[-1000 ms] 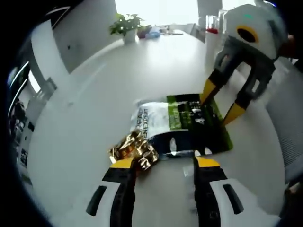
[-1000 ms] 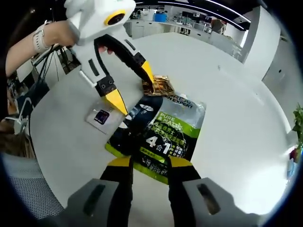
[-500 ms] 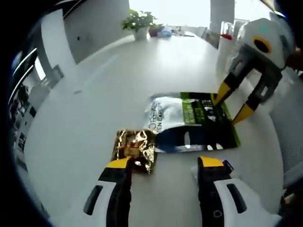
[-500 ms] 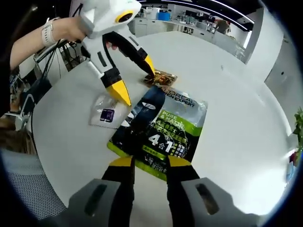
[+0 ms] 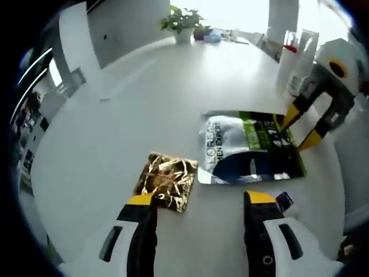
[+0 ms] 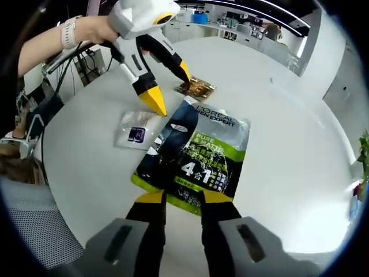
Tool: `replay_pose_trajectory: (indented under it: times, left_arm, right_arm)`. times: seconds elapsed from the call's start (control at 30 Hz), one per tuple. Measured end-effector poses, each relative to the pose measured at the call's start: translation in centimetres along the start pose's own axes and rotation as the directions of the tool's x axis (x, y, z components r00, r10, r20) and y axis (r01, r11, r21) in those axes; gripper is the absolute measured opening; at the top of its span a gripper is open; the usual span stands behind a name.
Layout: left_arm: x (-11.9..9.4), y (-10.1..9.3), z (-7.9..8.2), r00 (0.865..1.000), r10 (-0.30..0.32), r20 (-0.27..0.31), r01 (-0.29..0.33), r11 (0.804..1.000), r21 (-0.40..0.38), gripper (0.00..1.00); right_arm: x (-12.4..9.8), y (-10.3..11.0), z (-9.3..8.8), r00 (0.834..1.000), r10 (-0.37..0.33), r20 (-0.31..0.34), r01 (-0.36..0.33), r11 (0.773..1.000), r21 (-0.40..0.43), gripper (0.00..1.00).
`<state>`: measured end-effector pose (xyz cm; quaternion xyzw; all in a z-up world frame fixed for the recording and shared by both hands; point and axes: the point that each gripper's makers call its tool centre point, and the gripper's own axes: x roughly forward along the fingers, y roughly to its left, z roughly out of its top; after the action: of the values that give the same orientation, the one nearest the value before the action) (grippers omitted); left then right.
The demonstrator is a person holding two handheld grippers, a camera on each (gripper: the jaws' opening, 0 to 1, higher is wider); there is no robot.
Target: Arrange the skincare products in the storage area until every visible bottle or jar stands upright without overlapping.
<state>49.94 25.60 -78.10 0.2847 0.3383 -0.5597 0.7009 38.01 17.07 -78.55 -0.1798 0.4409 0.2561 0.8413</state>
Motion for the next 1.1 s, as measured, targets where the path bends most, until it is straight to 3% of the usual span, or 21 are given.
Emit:
replay_pose_trajectory:
  times: [0.1, 0.23, 0.33, 0.43, 0.57, 0.67, 0.77, 0.87, 1.0, 1.1]
  left_arm:
    - [-0.3, 0.1, -0.1, 1.0, 0.016, -0.017, -0.015, 1.0, 0.01, 0.56]
    - [-0.9, 0.2, 0.4, 0.999, 0.047, -0.027, -0.045, 0.996, 0.074, 0.43]
    - [-1.0, -0.6, 2.1, 0.999, -0.015, 0.033, 0.014, 1.0, 0.014, 0.51]
    - [-1.1, -1.5, 3.4, 0.997, -0.053, 0.064, 0.054, 0.998, -0.012, 0.45]
    - [-0.2, -3.5, 2.6, 0.99, -0.14, -0.009, 0.139, 0.989, -0.05, 0.45]
    - [0.1, -3.3, 1.4, 0.992, -0.114, -0.059, 0.108, 0.989, -0.096, 0.46]
    - [0.2, -3.4, 1.3, 0.991, -0.125, -0.038, 0.116, 0.978, -0.174, 0.4]
    - [0.1, -3.4, 2.0, 0.988, -0.152, 0.029, 0.154, 0.958, -0.24, 0.35]
    - [0.1, -3.1, 1.9, 0.989, -0.144, 0.035, 0.148, 0.943, -0.297, 0.27]
    - [0.1, -2.9, 1.7, 0.992, -0.117, 0.038, 0.122, 0.908, -0.401, 0.19]
  right_arm:
    - [-0.1, 0.2, -0.2, 1.0, -0.003, -0.001, 0.003, 1.0, 0.003, 0.22]
    - [-0.2, 0.4, -0.3, 1.0, -0.003, -0.001, 0.003, 1.0, 0.014, 0.21]
    - [-0.2, 0.5, -0.4, 1.0, -0.004, -0.002, 0.004, 1.0, 0.016, 0.21]
    - [-0.2, 0.5, -0.5, 1.0, -0.008, 0.002, 0.008, 1.0, 0.018, 0.2]
    - [-0.2, 0.5, -0.4, 1.0, -0.008, 0.006, 0.008, 1.0, 0.024, 0.2]
    - [-0.2, 0.5, -0.4, 1.0, -0.008, 0.004, 0.007, 1.0, 0.03, 0.2]
    - [-0.2, 0.5, -0.5, 1.0, -0.009, 0.003, 0.009, 0.999, 0.032, 0.2]
    - [-0.2, 0.5, -0.5, 1.0, -0.008, 0.002, 0.008, 0.999, 0.035, 0.2]
    - [-0.2, 0.5, -0.5, 1.0, -0.005, 0.001, 0.005, 0.999, 0.032, 0.2]
    - [-0.2, 0.5, -0.5, 1.0, -0.004, 0.001, 0.004, 0.999, 0.033, 0.2]
